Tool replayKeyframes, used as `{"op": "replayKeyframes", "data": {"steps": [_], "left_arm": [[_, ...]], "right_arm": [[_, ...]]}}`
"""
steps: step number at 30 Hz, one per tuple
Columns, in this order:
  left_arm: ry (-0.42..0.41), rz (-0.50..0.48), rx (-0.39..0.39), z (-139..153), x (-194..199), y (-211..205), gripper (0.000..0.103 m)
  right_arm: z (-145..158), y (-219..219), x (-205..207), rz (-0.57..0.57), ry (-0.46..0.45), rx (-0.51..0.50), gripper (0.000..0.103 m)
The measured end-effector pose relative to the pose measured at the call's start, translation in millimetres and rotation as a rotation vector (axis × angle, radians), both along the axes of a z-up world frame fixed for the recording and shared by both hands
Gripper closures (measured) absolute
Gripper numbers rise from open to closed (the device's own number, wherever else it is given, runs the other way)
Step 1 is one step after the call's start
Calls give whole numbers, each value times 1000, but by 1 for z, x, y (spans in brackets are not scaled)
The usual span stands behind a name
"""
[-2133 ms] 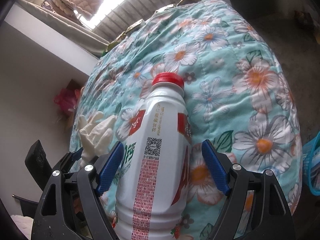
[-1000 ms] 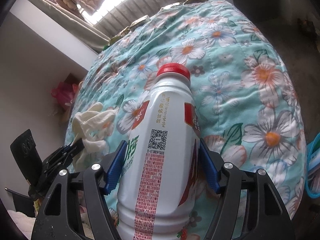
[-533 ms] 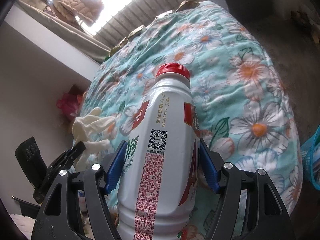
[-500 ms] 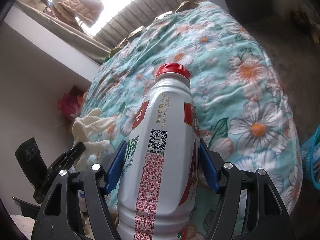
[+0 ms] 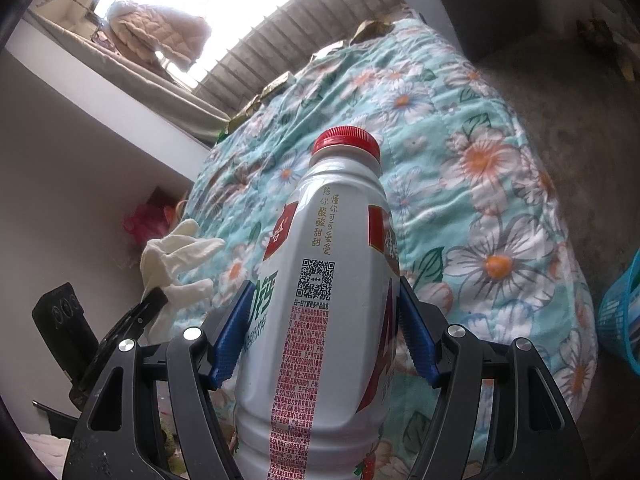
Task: Collect trash
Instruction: 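Carry the glove and bottle over the blue wastebasket and open both tools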
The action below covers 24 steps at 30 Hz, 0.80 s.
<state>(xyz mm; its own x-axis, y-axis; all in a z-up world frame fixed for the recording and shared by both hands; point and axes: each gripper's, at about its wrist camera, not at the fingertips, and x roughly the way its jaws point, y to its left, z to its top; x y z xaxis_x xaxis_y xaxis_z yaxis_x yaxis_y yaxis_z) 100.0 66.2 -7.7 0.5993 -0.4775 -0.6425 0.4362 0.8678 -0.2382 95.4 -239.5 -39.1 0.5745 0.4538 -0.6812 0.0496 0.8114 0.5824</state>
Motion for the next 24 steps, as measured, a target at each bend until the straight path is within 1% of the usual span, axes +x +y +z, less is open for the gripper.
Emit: {"op": "replayKeyframes", "data": {"steps": [8,13,18,24], "left_arm": [[-43,-68,-23,20,2,-24,91],[-68,-127,-39,34,3,-48,91],[-89,-197,-44,45,4,-82,91],[-73,-298,-49,48,3,-133,91]], "right_arm": [[15,-22,-19,-55,-52,19,38],[23,-50,-39,-124,-84,37,38],[25,-84,-65,-212,-106,56,38],[19,-124,-100,-314,-107,84,38]]}}
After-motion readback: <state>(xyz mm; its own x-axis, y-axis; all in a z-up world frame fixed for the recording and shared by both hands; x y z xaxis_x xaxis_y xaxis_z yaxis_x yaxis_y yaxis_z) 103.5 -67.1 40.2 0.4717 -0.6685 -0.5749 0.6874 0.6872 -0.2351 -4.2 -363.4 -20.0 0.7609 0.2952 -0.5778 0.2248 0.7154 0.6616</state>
